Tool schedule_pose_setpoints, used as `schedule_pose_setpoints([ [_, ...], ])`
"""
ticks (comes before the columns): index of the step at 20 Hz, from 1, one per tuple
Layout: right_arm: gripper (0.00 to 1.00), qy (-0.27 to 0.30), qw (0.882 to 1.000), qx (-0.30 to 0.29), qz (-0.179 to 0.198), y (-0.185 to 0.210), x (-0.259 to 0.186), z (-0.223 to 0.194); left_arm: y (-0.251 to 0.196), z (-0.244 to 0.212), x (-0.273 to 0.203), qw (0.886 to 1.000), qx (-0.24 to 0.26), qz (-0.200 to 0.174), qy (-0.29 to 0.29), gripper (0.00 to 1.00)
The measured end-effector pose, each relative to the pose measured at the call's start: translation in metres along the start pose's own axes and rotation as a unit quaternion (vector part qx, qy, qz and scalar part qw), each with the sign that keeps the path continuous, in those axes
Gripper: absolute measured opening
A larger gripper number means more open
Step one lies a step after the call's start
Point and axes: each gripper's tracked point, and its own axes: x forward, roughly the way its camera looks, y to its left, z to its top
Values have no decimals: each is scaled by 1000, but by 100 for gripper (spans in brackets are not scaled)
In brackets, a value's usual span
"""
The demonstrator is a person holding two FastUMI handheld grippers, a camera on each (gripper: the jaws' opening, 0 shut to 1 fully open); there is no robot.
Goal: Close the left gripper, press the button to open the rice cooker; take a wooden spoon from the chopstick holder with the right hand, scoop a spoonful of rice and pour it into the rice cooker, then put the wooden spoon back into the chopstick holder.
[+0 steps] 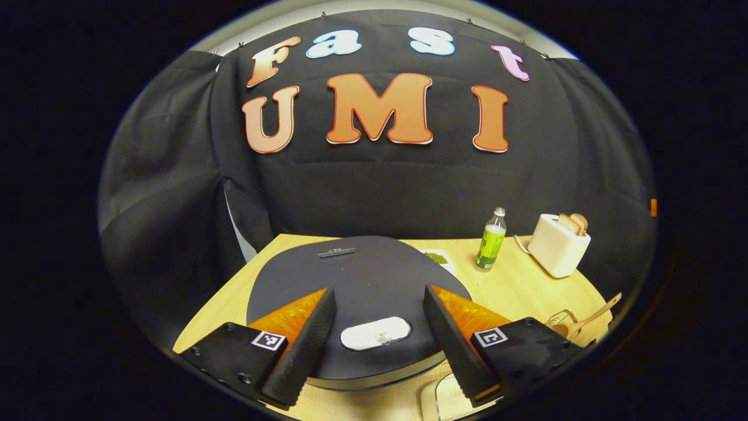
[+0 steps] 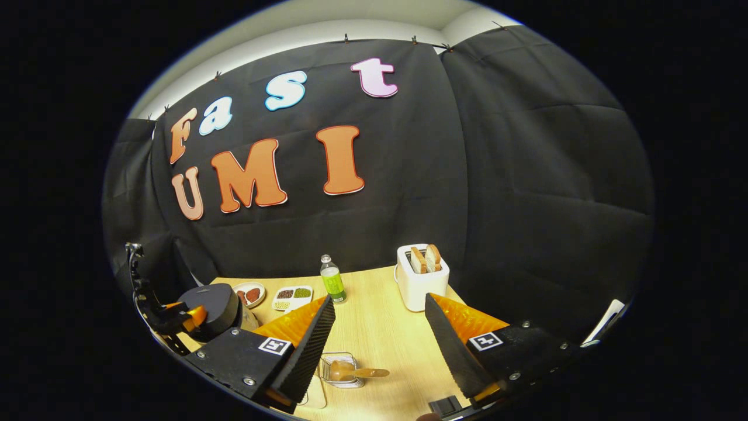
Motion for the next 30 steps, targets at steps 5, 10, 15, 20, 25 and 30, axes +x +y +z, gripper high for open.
schedule_pose_setpoints([
  [5, 95, 3, 1000, -2, 2, -1, 3, -2, 0, -7, 1, 1000, 4, 1, -14, 95],
  [10, 95, 12, 1000, -2, -4, -4, 5, -12, -3, -16, 2, 1000, 0, -4, -27, 97],
  [15, 95, 10, 1000, -3, -9, -8, -2, -13, 1, -6, 4, 1000, 5, -4, -21, 100],
  [20, 95, -8, 1000, -4, -13, -10, -8, 7, 11, 27, -14, 1000, 8, -1, -5, 97],
  [25, 95, -33, 999, -29, -16, -7, -17, 42, 26, 121, -70, 998, 12, -4, -57, 94],
  [30, 95, -60, 997, -49, -2, 6, -31, 84, 45, 211, -154, 994, -14, -1, -111, 94],
])
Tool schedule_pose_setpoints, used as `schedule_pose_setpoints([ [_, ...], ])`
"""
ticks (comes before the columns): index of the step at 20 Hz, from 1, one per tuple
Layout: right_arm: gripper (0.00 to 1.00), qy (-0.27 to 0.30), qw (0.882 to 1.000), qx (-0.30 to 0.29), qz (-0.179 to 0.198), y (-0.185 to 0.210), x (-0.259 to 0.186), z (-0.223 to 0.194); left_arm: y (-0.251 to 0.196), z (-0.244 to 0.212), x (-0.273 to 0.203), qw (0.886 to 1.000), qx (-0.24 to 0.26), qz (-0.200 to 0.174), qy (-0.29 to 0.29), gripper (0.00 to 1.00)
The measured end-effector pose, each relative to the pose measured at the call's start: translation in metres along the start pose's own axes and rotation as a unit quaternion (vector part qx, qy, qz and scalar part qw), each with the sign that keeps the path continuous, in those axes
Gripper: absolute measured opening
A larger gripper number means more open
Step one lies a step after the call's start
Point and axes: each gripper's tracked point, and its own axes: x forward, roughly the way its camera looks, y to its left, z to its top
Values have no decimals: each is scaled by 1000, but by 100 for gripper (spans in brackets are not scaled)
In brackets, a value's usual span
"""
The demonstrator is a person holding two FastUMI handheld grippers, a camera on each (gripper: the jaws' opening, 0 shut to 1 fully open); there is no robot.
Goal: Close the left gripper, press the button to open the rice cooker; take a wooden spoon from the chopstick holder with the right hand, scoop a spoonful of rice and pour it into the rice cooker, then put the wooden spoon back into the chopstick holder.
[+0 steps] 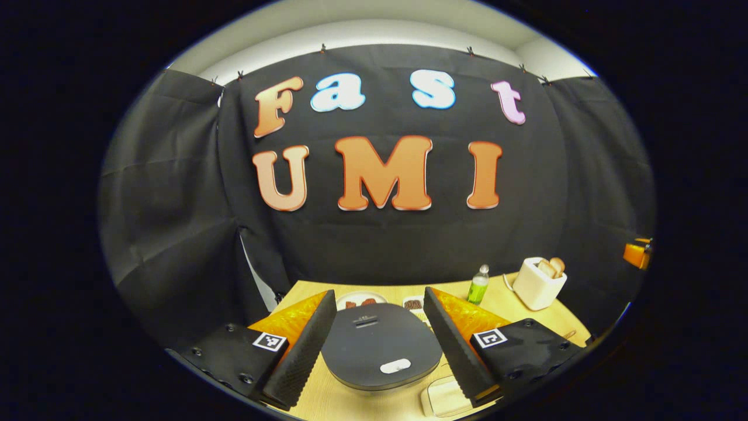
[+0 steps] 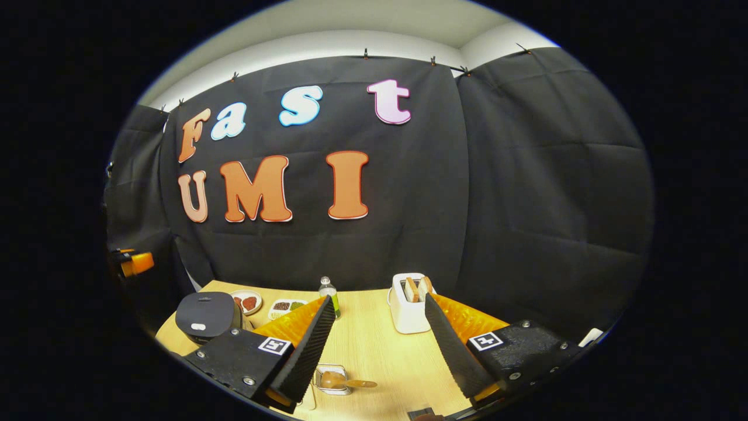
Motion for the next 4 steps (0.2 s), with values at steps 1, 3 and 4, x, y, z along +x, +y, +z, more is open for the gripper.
schedule_pose_setpoints([
  [1, 95, -7, 1000, -2, 2, 2, -2, 7, 0, 20, -12, 1000, -3, -6, -17, 100],
  [3, 95, -14, 1000, -6, 6, 4, -7, 17, -1, 50, -36, 999, -16, -16, -42, 100],
  [4, 95, -18, 1000, -6, 10, 6, -11, 23, 0, 61, -45, 998, -27, -18, -52, 100],
])
